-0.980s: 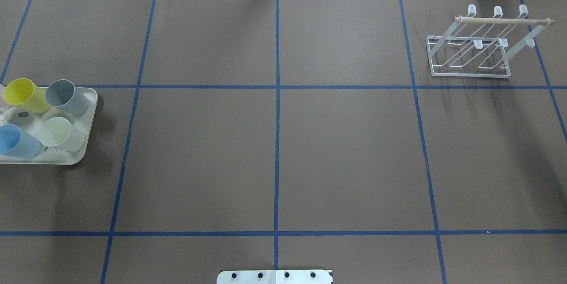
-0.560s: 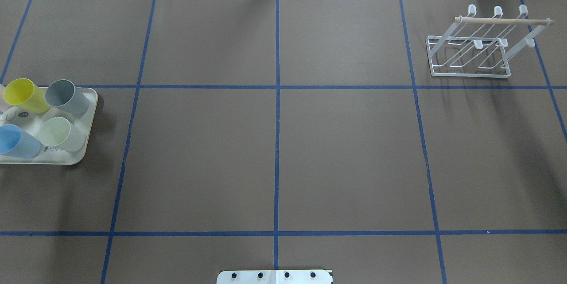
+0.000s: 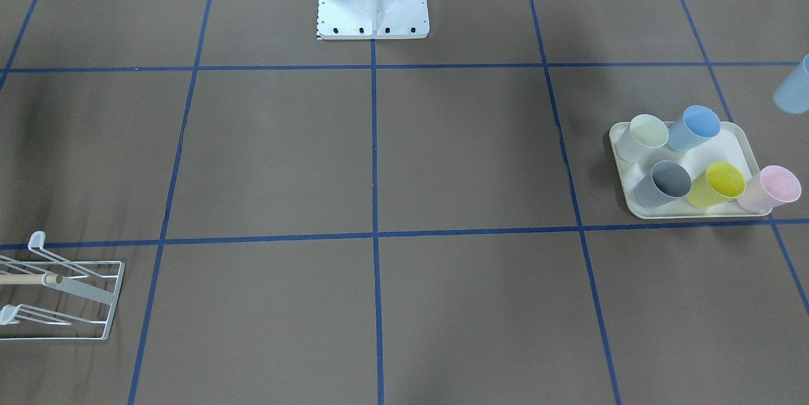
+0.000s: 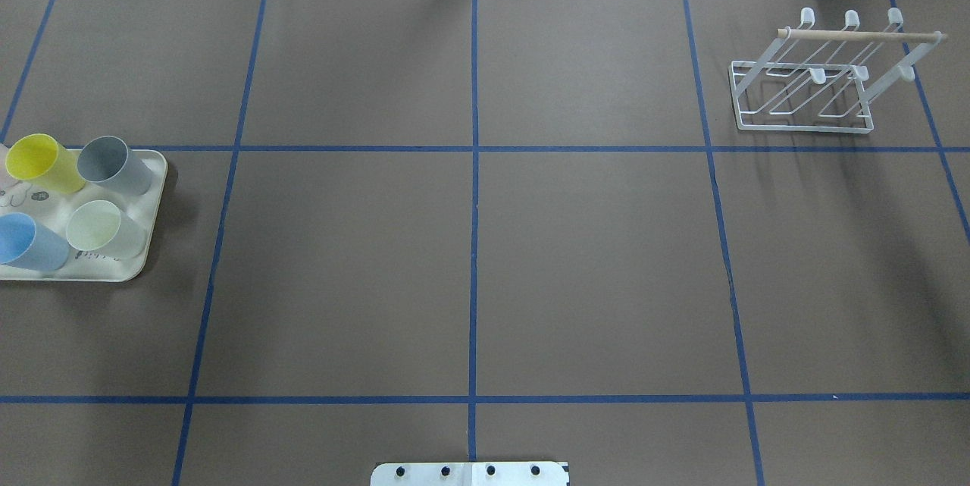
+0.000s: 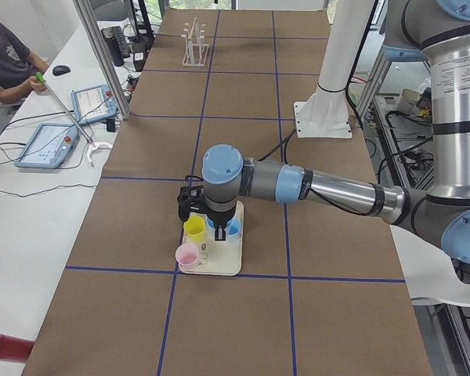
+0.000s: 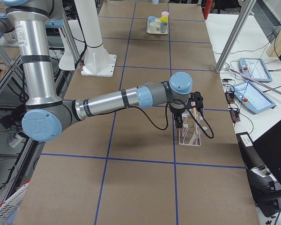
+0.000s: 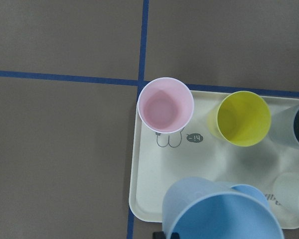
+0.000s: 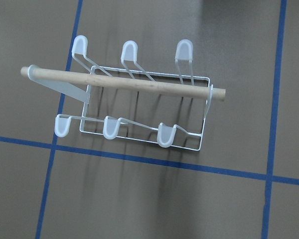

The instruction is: Transfer IKEA cup to right arm and place on rack

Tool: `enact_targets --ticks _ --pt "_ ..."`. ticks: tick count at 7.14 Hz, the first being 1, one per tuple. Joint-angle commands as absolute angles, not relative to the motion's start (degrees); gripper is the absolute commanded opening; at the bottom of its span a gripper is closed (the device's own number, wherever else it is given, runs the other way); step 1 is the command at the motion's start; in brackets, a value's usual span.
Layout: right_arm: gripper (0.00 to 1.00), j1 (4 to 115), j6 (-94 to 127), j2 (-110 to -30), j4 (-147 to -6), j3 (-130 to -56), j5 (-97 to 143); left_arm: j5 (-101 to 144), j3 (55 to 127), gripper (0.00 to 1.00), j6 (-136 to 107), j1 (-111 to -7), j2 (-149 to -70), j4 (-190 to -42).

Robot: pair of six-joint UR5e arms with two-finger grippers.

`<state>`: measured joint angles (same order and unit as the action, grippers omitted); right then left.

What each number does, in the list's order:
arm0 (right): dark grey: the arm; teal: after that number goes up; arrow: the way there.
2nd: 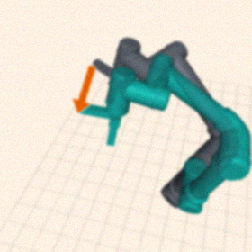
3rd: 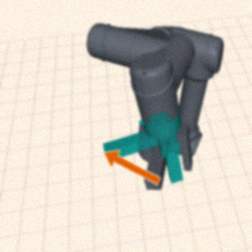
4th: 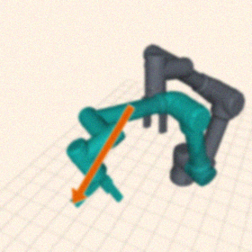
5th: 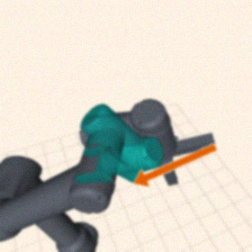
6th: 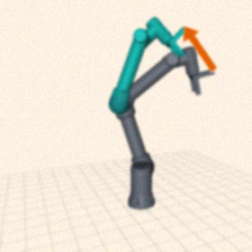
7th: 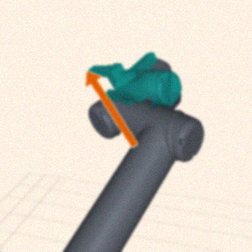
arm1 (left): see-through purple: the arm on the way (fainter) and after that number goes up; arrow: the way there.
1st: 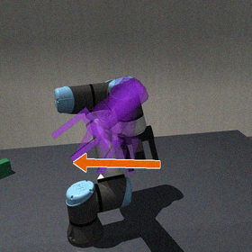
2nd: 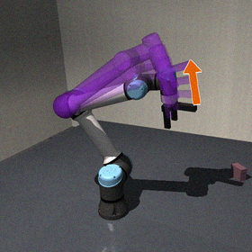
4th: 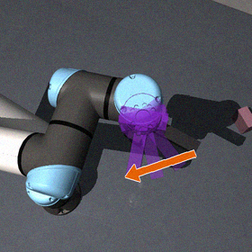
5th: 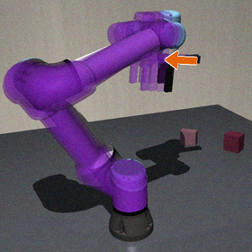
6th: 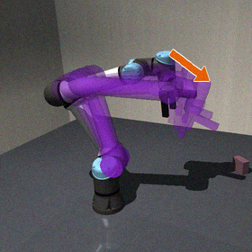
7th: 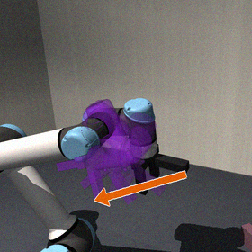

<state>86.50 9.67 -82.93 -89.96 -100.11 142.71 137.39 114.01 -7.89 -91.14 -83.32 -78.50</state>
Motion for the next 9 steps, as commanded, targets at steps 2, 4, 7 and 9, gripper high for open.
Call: enact_targets --ticks 2,4,7,9 --pt "1.00 80.72 26.45 -78.43 -85.10 -102.22 142.21 136.32 117.07 0.00 -19.71 -91.50 -95.25 -66.00" --pt "1.00 71.50 42.46 -71.84 -82.45 -102.13 138.89 137.02 117.86 0.00 -32.36 -86.69 -97.20 -68.36" --pt "1.00 60.68 60.42 -69.35 -69.14 -101.34 131.24 136.76 116.72 0.00 -58.80 -75.61 -97.03 -86.77" --pt "1.00 52.95 76.90 -65.68 -57.10 -98.89 124.24 136.67 112.01 0.00 -76.90 -71.21 -96.86 -105.27"
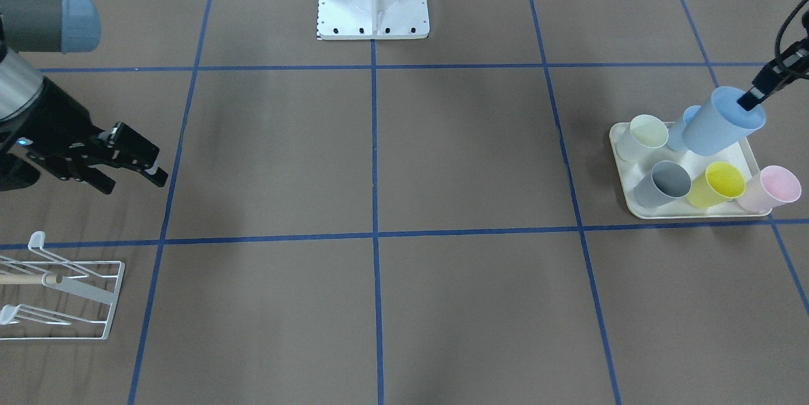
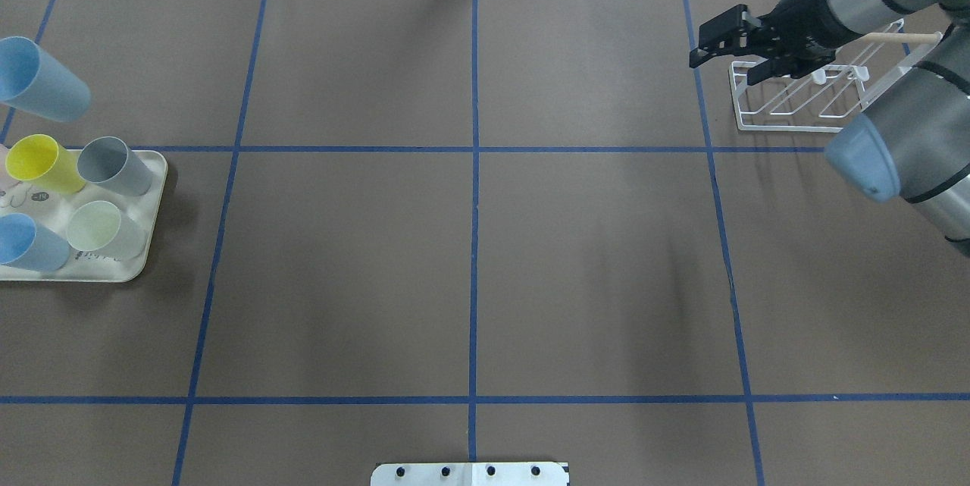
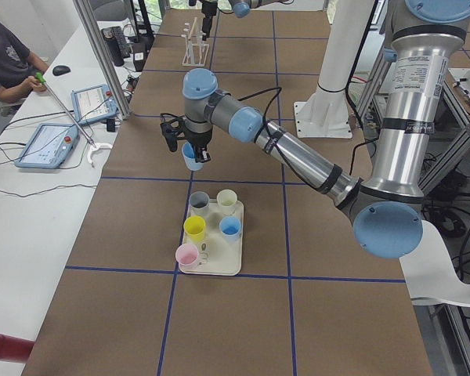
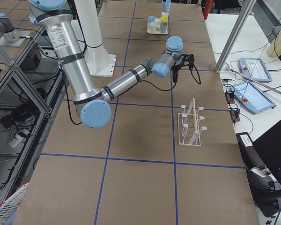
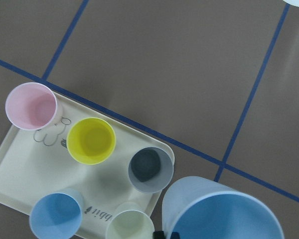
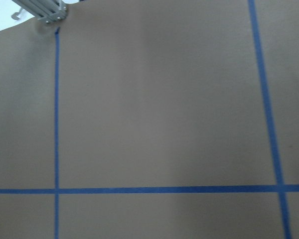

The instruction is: Transfer IKEA cup to right arm and place on rack

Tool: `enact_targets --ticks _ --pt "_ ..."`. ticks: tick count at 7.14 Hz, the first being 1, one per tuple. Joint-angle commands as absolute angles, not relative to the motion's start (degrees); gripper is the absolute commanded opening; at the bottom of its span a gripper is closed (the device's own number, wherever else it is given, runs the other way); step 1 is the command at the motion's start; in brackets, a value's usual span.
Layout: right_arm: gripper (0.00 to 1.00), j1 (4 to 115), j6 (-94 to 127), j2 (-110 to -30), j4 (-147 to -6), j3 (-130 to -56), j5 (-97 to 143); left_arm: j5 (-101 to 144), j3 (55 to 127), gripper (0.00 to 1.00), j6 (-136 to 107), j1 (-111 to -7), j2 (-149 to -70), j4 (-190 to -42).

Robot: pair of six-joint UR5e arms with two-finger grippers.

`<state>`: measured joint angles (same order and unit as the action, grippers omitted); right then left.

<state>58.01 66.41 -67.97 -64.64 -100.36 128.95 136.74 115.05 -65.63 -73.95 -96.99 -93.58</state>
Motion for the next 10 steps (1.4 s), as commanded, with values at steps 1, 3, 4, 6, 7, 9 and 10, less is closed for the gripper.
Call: enact_targets --ticks 1,3,4,6,7,9,10 --pt "1.00 48.30 83.60 -64.52 -51.65 -98.18 118.27 136.58 107.19 0.00 -85.87 -70.32 -96.77 -117.91" --pt "1.00 43.78 93.04 -63.37 -43.20 -98.00 111.55 136.32 96.72 0.00 -102.23 -69.79 -96.77 -144.11" --pt "1.00 42.55 96.56 -63.37 -38.98 -98.00 109.53 132.75 95.11 0.00 -110.48 -69.35 -96.85 -152.32" --pt "1.00 40.61 102.80 -63.37 -31.50 -98.00 104.09 124.59 95.10 0.00 -125.96 -64.71 -96.77 -163.95" --pt "1.00 40.26 105.88 -63.46 -27.64 -97.91 102.24 119.06 95.10 0.00 -132.65 -61.38 -96.59 -170.36" --pt "1.00 38.68 111.51 -63.54 -20.78 -97.39 97.59 111.47 94.14 0.00 -138.24 -56.53 -95.20 -182.13" --pt "1.00 37.11 114.32 -63.72 -15.43 -96.16 94.95 107.62 93.09 0.00 -143.04 -54.60 -95.19 -187.24"
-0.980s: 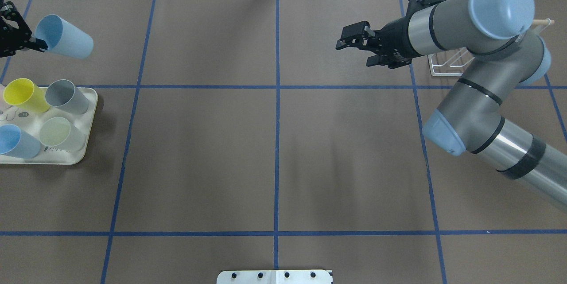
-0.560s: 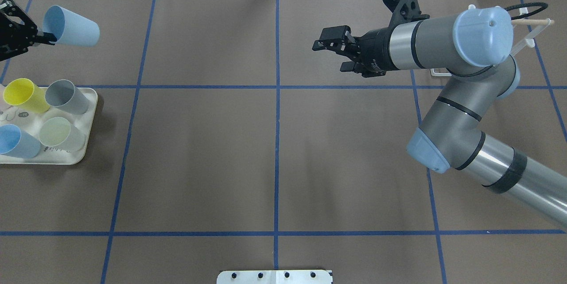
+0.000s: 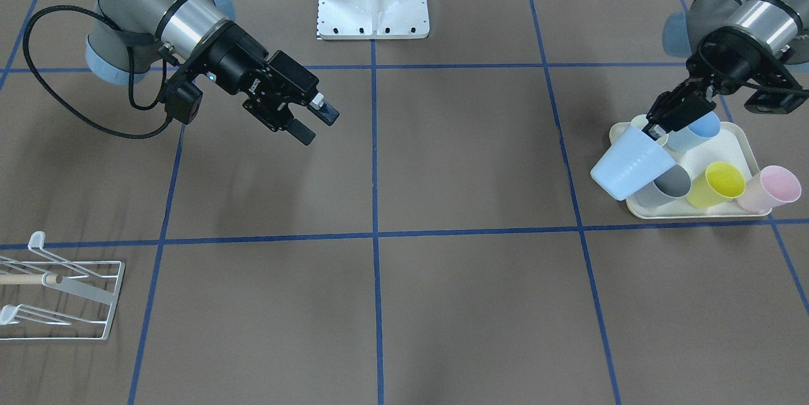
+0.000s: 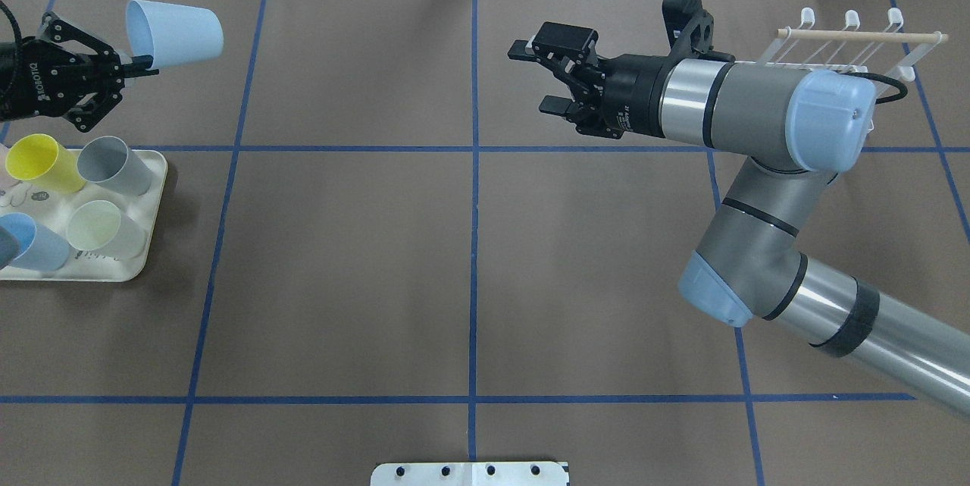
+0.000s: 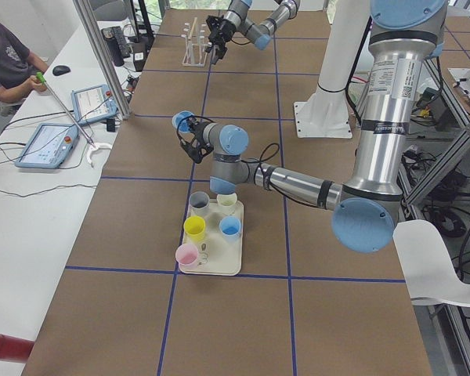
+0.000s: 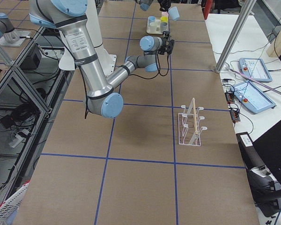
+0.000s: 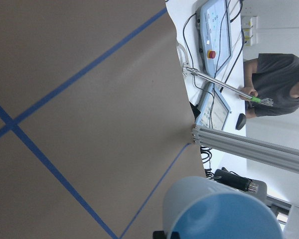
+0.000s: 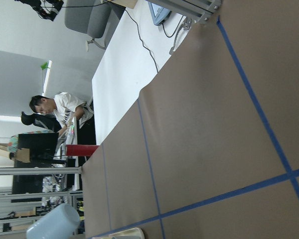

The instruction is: Transfer IKEA cup to right arm and place on rack

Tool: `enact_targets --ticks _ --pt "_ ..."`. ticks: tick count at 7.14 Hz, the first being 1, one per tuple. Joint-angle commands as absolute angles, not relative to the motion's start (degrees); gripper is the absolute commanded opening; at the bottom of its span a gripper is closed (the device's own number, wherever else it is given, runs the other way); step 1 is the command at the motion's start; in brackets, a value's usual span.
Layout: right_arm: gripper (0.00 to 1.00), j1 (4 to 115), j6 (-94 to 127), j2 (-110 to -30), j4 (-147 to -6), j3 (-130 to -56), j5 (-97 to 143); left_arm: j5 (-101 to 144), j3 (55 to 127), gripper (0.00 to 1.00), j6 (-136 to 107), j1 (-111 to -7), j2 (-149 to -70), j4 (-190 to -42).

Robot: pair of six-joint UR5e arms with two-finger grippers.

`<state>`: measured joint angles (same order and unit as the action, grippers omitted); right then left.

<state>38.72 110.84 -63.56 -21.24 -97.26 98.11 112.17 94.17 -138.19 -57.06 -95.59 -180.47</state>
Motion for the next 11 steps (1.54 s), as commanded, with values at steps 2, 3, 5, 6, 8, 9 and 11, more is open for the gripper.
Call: enact_targets --ticks 2,3,5,6,8,9,11 --pt "1.00 33.50 115.66 -63.46 -11.25 -94.83 89.06 100.22 95.09 0.00 -144.23 -48.81 -96.06 -188.00" --pt "1.00 33.40 116.53 -62.50 -11.25 -94.83 88.95 98.89 95.27 0.00 -143.88 -46.52 -97.98 -187.91" --pt "1.00 33.49 118.21 -61.18 -11.16 -94.83 87.81 96.96 95.36 0.00 -144.32 -43.96 -102.28 -187.74" --pt "1.00 33.49 118.39 -60.82 -11.16 -94.83 87.28 92.33 95.19 0.00 -143.88 -39.25 -103.61 -187.73" --pt "1.00 33.40 119.61 -60.82 -11.16 -94.83 87.28 84.23 94.92 0.00 -143.61 -33.43 -106.16 -187.65" --pt "1.00 33.40 119.62 -60.82 -11.16 -94.75 87.28 81.59 94.66 0.00 -143.18 -31.40 -107.82 -187.47" --pt "1.00 33.31 120.23 -60.82 -11.16 -94.75 87.10 77.19 94.40 0.00 -143.09 -27.53 -110.64 -187.47"
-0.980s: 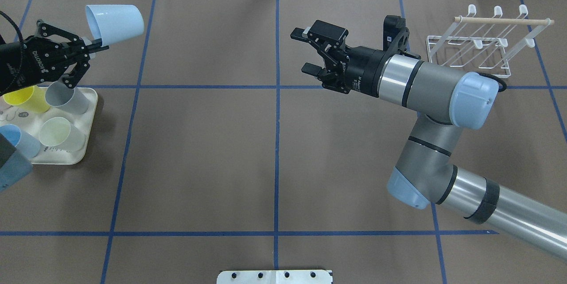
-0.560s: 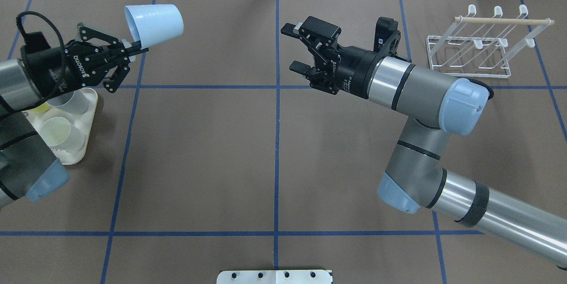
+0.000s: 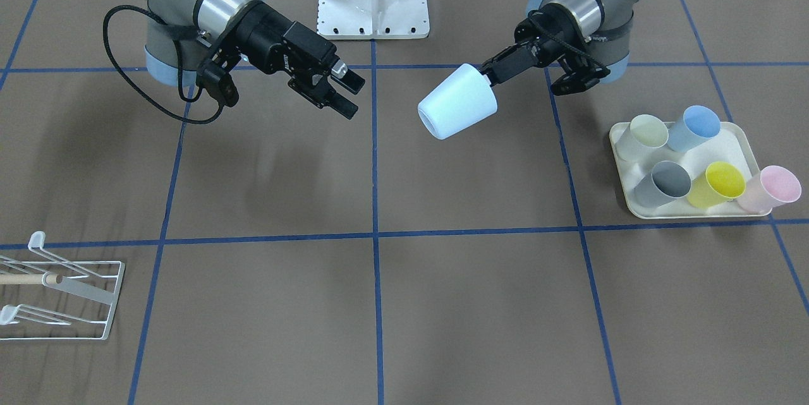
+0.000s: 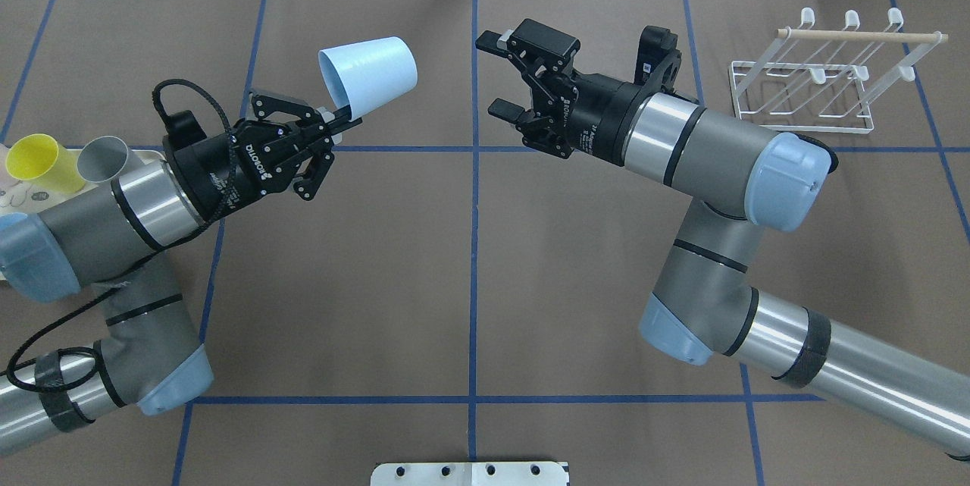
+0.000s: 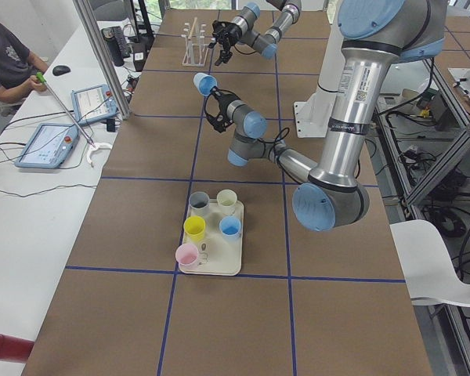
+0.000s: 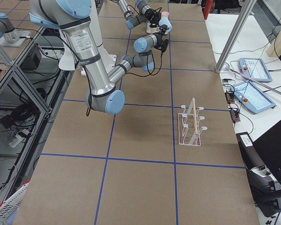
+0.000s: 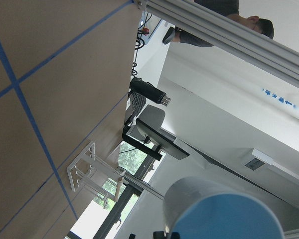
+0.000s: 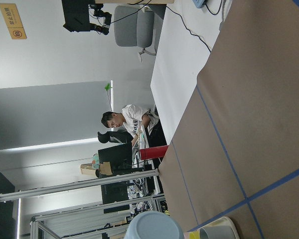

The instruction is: Transfer IKEA cup to right arm and place on rack

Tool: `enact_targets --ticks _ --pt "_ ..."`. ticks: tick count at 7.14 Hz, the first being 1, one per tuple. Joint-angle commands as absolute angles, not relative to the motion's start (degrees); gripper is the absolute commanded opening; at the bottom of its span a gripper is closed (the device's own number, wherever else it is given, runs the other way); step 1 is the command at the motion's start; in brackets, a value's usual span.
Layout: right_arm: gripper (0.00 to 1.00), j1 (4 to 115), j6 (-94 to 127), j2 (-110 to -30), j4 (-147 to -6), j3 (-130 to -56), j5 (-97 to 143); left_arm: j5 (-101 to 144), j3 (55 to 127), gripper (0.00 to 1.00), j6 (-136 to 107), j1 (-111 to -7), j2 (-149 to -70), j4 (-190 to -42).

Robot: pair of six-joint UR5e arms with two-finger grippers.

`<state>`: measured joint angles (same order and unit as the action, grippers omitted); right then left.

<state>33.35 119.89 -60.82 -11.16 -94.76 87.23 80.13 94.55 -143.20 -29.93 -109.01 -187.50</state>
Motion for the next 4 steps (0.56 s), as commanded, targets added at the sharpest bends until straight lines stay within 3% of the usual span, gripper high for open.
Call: enact_targets --ticks 1,4 --pt "1.00 32.79 120.23 -60.82 -11.25 -94.75 86.40 74.47 94.31 0.00 -142.56 -25.51 -111.61 -187.38" --pt "1.00 31.73 120.23 -60.73 -11.16 -94.31 85.69 71.38 89.40 0.00 -141.68 -24.43 -116.88 -187.38"
